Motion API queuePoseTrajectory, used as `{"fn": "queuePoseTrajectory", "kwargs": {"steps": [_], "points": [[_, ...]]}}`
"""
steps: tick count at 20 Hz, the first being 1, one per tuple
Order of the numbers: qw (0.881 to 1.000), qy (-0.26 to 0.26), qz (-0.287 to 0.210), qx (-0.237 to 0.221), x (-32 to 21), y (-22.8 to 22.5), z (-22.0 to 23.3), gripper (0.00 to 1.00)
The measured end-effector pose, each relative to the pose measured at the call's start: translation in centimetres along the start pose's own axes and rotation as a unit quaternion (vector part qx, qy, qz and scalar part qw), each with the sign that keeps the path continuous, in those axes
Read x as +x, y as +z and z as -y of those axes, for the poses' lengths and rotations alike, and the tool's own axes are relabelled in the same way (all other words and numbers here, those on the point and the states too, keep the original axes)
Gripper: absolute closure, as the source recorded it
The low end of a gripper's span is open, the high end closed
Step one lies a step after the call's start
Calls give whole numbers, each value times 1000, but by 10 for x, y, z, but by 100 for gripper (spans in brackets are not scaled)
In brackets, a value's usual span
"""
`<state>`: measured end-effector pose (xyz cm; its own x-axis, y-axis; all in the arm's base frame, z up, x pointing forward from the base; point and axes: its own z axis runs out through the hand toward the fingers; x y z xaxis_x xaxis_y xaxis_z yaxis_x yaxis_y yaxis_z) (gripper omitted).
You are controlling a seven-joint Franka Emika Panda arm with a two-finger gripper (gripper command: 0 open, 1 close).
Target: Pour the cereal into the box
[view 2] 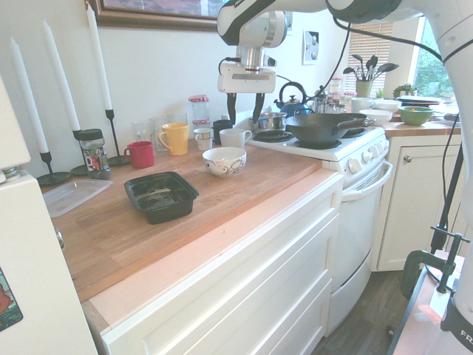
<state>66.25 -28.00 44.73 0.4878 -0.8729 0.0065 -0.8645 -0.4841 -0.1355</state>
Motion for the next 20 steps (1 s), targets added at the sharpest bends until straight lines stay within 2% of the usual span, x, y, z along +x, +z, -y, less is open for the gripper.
{"fn": "queuePoseTrajectory", "kwargs": {"steps": [5,13,14,20], "points": [[1000,9,25,-9,12,51,3,0],[999,23,46,-20,22,93,-6,0],[998,25,47,-20,23,96,-7,100],[998,27,49,-21,24,102,-9,100]]}}
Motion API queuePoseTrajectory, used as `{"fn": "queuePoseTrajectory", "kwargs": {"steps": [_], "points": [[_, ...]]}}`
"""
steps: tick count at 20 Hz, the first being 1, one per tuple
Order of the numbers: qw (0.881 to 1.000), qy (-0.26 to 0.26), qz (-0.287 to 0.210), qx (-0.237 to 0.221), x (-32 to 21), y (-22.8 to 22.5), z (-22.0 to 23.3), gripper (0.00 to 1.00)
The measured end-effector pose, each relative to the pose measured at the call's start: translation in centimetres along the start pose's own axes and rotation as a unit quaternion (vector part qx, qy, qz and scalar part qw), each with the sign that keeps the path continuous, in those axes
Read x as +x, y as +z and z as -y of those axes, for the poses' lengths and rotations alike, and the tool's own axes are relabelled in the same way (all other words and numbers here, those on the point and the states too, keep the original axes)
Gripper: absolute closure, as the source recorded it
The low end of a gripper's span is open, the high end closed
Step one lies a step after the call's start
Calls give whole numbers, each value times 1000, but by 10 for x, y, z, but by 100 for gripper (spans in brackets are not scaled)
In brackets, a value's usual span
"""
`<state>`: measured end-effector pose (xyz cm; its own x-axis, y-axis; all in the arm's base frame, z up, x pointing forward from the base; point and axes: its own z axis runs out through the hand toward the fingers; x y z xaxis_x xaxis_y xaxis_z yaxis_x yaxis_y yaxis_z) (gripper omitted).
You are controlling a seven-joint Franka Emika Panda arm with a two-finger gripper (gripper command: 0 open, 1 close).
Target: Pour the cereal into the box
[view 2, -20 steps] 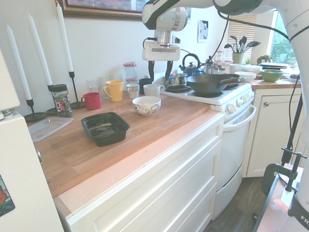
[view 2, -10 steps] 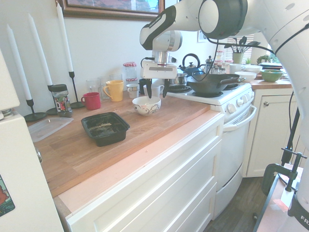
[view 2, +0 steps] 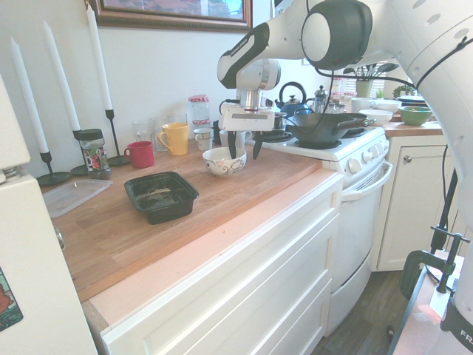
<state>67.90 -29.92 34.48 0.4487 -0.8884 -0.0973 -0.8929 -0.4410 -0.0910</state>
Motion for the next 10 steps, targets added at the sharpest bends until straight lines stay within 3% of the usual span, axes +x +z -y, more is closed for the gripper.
{"fn": "queuePoseTrajectory", "kwargs": {"steps": [10], "points": [[1000,-8,5,1,-8,19,11,100]]}}
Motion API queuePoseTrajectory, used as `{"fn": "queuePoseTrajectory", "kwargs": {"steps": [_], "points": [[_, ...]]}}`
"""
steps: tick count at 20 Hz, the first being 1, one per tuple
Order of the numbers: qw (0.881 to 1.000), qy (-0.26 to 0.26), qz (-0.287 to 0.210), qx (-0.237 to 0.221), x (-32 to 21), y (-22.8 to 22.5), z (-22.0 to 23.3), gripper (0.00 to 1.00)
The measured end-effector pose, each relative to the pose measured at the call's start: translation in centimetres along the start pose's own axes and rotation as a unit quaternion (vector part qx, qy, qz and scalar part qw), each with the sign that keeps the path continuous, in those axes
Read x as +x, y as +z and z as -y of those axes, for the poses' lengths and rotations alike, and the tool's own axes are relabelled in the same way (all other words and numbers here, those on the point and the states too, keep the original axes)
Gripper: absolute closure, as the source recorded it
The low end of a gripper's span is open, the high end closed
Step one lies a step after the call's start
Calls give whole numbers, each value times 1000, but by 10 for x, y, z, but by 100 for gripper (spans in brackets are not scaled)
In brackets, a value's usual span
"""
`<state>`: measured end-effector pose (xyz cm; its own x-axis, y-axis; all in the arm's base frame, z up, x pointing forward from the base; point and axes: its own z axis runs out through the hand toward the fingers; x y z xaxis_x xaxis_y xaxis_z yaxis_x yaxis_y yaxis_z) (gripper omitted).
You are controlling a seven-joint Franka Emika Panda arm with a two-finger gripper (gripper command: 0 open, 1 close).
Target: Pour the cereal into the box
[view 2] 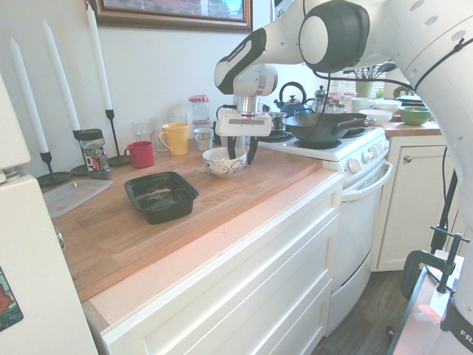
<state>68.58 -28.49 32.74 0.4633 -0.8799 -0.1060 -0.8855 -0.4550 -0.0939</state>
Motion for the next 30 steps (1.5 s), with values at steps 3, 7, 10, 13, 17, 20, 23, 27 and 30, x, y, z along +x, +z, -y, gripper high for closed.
{"fn": "queuePoseTrajectory", "kwargs": {"steps": [3,7,10,13,17,20,23,27,30], "points": [[1000,1,2,3,-1,0,1,100],[1000,3,2,5,-1,0,1,100],[1000,3,1,6,-1,-2,1,100],[1000,2,-1,9,-2,-7,2,100],[1000,1,-1,9,-2,-7,3,100],[1000,-1,-3,10,-4,-11,4,100],[1000,-5,-9,15,-8,-22,8,100],[1000,-9,-20,19,-11,-33,11,100],[999,-13,-28,26,-16,-51,14,100]]}}
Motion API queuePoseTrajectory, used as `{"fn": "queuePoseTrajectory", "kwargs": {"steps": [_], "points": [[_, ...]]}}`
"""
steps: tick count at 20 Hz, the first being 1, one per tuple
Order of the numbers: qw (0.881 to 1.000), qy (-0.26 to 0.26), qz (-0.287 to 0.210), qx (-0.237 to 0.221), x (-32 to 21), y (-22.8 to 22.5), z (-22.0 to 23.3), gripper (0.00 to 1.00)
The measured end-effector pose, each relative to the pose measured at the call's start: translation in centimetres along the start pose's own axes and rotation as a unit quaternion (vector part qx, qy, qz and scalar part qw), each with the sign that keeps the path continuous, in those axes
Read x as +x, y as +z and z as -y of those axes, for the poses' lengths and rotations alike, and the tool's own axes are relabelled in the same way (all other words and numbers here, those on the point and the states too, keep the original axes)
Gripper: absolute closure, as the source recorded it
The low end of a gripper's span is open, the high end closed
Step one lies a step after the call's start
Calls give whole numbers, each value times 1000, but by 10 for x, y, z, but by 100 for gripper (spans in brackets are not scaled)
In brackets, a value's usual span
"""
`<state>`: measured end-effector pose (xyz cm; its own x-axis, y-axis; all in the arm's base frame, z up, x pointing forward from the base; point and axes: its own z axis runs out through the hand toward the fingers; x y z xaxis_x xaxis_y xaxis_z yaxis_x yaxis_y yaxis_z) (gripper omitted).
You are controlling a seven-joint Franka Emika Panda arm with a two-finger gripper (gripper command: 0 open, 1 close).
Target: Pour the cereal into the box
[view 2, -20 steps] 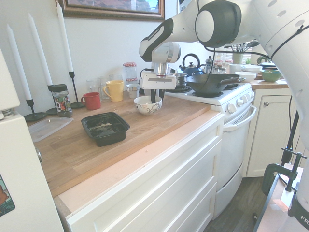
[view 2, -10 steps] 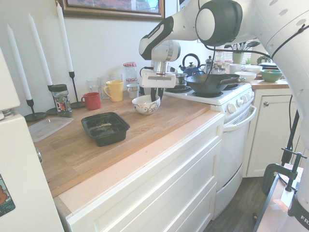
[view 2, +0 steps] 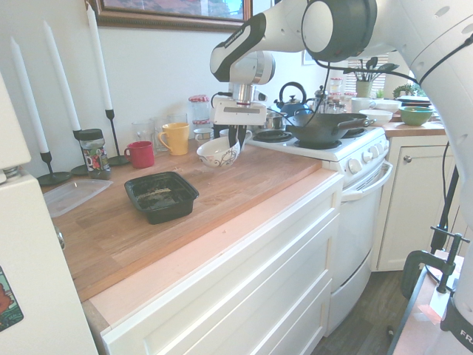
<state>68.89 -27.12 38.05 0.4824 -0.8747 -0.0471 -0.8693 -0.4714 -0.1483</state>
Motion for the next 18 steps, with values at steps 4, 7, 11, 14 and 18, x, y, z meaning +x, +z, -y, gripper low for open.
{"fn": "queuePoseTrajectory", "kwargs": {"steps": [4,7,11,14,18], "points": [[1000,-19,-21,5,-18,-38,17,100],[999,-36,-39,6,-40,-68,35,100],[997,-59,-56,-7,-81,-86,68,100],[994,-75,-72,-29,-116,-80,97,100],[990,-88,-94,-56,-170,-65,134,100]]}}
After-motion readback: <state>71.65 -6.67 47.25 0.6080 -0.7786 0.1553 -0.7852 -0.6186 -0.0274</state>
